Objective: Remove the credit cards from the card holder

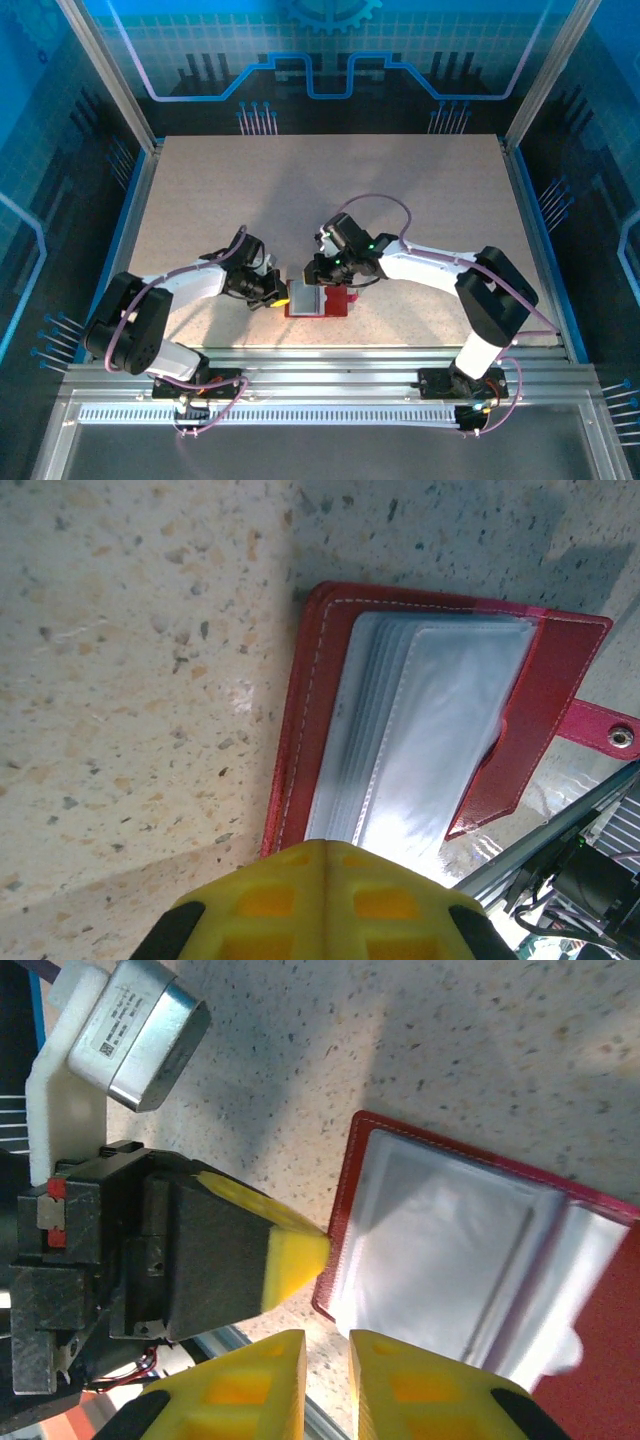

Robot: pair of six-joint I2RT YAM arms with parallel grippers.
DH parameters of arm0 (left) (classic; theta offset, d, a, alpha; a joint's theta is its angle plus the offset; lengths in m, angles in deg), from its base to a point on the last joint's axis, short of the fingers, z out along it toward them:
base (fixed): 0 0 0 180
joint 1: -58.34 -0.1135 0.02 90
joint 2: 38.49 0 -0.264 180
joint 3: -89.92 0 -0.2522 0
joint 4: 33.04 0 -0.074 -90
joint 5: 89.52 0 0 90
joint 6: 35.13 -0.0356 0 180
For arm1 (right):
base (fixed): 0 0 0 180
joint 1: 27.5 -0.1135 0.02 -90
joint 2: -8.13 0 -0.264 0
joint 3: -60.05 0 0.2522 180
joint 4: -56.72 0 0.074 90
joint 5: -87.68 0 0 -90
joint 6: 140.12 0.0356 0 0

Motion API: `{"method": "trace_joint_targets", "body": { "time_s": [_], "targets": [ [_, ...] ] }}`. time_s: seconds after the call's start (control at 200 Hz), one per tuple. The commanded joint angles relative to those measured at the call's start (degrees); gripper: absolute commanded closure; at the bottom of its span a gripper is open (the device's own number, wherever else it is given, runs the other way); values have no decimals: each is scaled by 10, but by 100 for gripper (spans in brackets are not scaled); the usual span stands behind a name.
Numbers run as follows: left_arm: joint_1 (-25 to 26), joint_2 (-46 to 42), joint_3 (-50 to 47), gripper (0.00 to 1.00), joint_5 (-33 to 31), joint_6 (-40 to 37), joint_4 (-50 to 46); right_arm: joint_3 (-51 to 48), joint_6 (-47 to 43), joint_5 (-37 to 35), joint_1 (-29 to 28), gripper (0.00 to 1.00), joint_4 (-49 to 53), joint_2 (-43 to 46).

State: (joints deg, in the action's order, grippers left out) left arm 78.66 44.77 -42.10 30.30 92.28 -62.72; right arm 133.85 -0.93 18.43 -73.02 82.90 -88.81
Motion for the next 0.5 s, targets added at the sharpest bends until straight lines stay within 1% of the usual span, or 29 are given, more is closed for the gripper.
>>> {"method": "trace_joint_targets", "body": {
  "time_s": [0.0, 0.22, 0.495],
  "targets": [
    [3, 11, -1, 100, -3, 1, -3, -6, 29, 31, -6, 82, -33, -23],
    [5, 26, 3, 100, -19, -8, -17, 6, 40, 40, -16, 81, -35, -57],
    [5, 37, 4, 99, -22, -10, -20, 19, 42, 44, -21, 78, -21, -90]
  ]
}}
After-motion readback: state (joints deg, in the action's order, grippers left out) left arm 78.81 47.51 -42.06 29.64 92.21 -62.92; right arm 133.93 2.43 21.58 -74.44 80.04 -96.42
